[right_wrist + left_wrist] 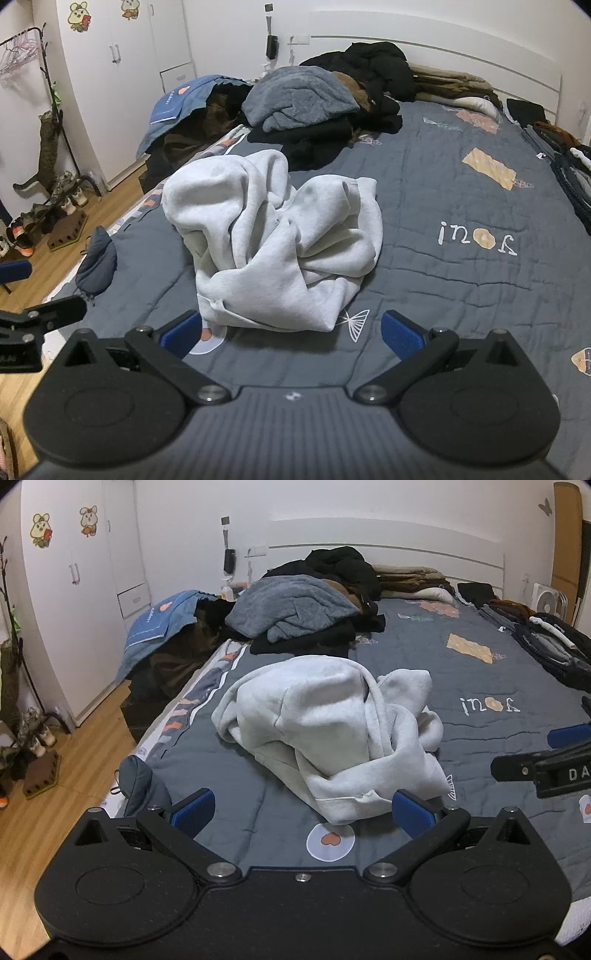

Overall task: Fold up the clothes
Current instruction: 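Move both grippers toward the crumpled grey hoodie on the bed, then grasp the hoodie fabric with the right gripper while the left gripper grasps another part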

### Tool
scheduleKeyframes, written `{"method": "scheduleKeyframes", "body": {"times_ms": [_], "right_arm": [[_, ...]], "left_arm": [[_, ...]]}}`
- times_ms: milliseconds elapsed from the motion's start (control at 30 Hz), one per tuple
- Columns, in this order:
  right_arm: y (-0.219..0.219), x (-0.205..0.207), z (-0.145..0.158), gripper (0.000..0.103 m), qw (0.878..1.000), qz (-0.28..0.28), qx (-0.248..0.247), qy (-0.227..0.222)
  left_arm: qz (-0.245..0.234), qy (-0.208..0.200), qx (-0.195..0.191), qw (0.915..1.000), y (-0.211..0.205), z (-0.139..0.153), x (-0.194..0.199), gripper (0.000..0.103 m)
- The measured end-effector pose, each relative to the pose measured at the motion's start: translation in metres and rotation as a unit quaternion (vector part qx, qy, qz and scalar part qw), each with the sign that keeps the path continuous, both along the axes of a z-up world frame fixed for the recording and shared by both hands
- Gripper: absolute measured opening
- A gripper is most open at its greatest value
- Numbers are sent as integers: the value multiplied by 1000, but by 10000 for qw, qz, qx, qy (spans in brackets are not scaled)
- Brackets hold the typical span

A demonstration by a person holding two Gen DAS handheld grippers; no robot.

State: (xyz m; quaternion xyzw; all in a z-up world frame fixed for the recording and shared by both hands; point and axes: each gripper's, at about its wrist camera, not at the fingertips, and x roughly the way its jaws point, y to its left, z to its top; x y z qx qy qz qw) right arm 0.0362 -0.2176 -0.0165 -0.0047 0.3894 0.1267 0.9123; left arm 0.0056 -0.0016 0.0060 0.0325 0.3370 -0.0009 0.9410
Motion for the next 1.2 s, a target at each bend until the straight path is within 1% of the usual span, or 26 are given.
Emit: {"method": "scheduleKeyframes", "body": {"times_ms": [133,200,233,333,400,500,533,633,767,867,1067,1200], "right_arm": [[0,6,-6,103,9999,12,-145,-45],[2,10,-9,103,9996,-11,-236,-163],[2,12,-11,103,9995,-45,-234,-206],[3,25,-17,103,9999,-46,-7,-157],[9,34,-20,103,9996,16,-36,-284],[21,51,-21,103,9991,269,-14,-338],[26,57,-21,101,9988,350,25,-351],[41,77,-20,101,9948,678,247,-714],[59,105,-24,102,9924,844,284,-852],[68,127,-32,102,9914,953,460,-776],[91,156,-54,102,9909,978,-1,-920],[99,169,-66,101,9915,1086,60,-709]], "left_arm": [[36,-48,-25,10000,4,-1,0,103],[48,-56,-57,10000,7,-2,0,103],[54,-59,-72,9999,9,-2,0,103],[81,-65,-111,9999,14,-3,1,103],[118,-56,-103,9999,18,-4,3,103],[138,-58,-83,9999,24,-7,7,103],[144,-59,-77,9998,27,-7,9,103],[166,-60,-62,9998,33,-9,13,103],[204,-49,-116,9997,42,-12,20,103],[237,-49,-173,9996,48,-13,24,103],[268,-61,-214,9994,56,-17,30,103],[288,-25,-273,9992,60,-20,33,103]]}}
